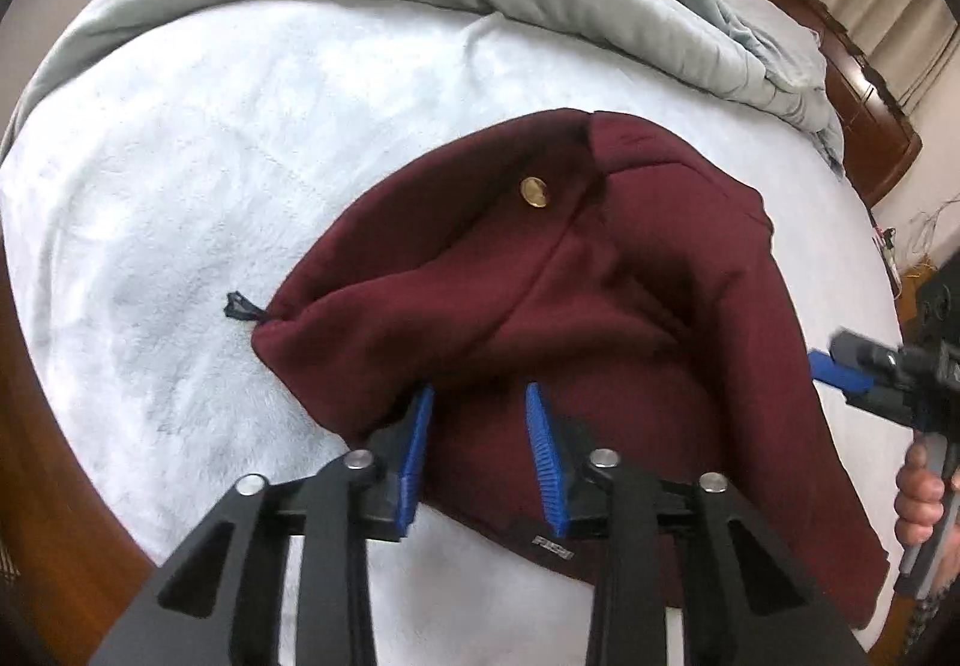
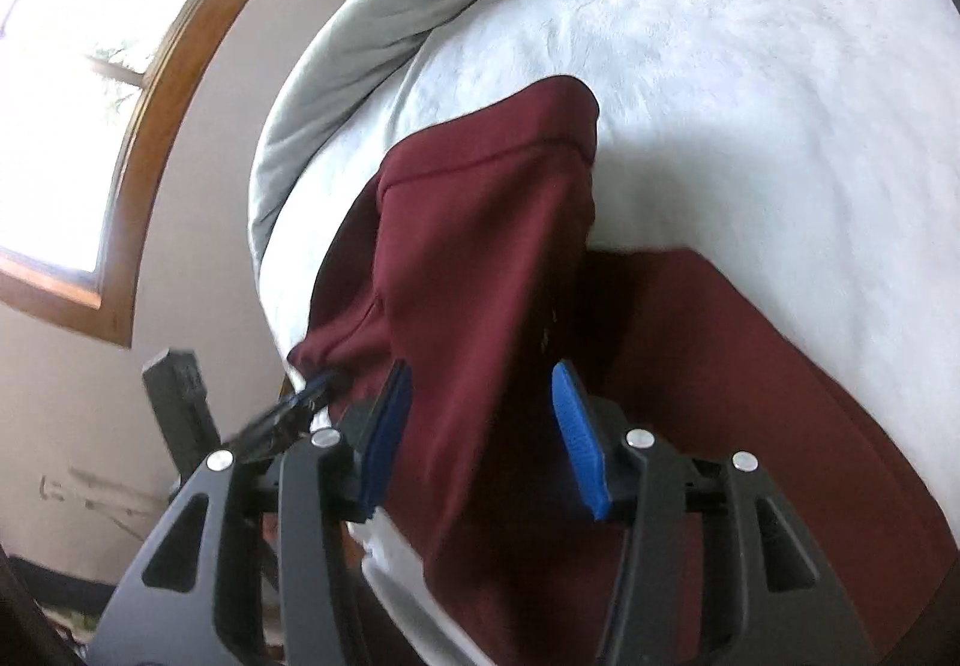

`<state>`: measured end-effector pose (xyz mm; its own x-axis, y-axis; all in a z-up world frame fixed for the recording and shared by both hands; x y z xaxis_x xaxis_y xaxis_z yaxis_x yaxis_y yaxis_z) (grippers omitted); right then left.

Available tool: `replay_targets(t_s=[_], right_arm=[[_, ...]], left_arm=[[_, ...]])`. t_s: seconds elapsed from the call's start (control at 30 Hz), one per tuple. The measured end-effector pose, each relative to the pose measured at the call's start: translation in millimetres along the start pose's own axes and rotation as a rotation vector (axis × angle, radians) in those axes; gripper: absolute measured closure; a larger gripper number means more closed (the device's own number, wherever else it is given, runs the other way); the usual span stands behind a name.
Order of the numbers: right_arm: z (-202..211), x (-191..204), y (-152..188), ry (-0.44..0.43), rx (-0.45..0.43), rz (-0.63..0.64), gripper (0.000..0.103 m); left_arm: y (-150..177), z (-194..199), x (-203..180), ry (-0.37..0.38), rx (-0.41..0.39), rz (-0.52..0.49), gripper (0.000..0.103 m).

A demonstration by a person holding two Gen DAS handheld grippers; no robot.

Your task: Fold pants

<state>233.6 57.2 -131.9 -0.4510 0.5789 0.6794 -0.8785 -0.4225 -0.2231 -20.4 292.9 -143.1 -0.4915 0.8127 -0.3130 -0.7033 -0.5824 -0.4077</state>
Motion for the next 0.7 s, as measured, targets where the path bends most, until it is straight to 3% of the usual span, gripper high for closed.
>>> replay_targets(t_s=[0.07, 0.17, 0.2, 0.23, 0.27, 0.33, 0.47, 0.57, 0.7], right_arm=[[-11, -5, -11, 0.035, 0.006, -0.023, 0.05], [-16, -16, -20, -0.014, 0.002, -0.081, 0.056], [-19, -17, -24, -0.036, -0.002, -0.09, 0.067], [-19, -16, -25, -0.039, -0.005, -0.085, 0.089], [-19, -13, -27, -0.028, -0.013, -0.066, 0.093], [-11, 3, -31, -0.059, -0.066, -0.011, 0.093], [6, 65, -29, -0.242, -0.183, 0.173, 0.093], [-13, 103, -17, -0.28, -0.109, 0.275, 0.093], [-66, 129, 12, -0.215, 0.04, 0.365, 0.092]], left_arm=[[-2, -1, 3, 0.016, 0.002, 0.005, 0.072], [-2, -2, 6, 0.035, 0.008, 0.008, 0.072], [-2, -2, 6, 0.039, 0.01, 0.004, 0.072], [-2, -2, 7, 0.043, 0.012, 0.004, 0.072], [-2, -1, 8, 0.053, 0.014, 0.01, 0.072], [-2, -1, 11, 0.072, 0.019, 0.019, 0.072], [3, 22, 16, 0.125, -0.021, 0.055, 0.069], [13, 48, 25, 0.164, -0.082, 0.112, 0.054], [25, 67, 44, 0.26, -0.13, 0.212, 0.052]])
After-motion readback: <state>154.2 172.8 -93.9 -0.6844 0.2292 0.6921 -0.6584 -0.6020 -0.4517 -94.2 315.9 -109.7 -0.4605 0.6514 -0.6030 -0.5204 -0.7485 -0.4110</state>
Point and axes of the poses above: each gripper's, at about its wrist camera, not at the fingertips, and z roughly against the way its jaws point, x to its left, y to its underside, the point moved 2 cm from there along -z, roughly the way its jaws point, and after that the axes turned 1 degree about z, right-handed, at the moved point
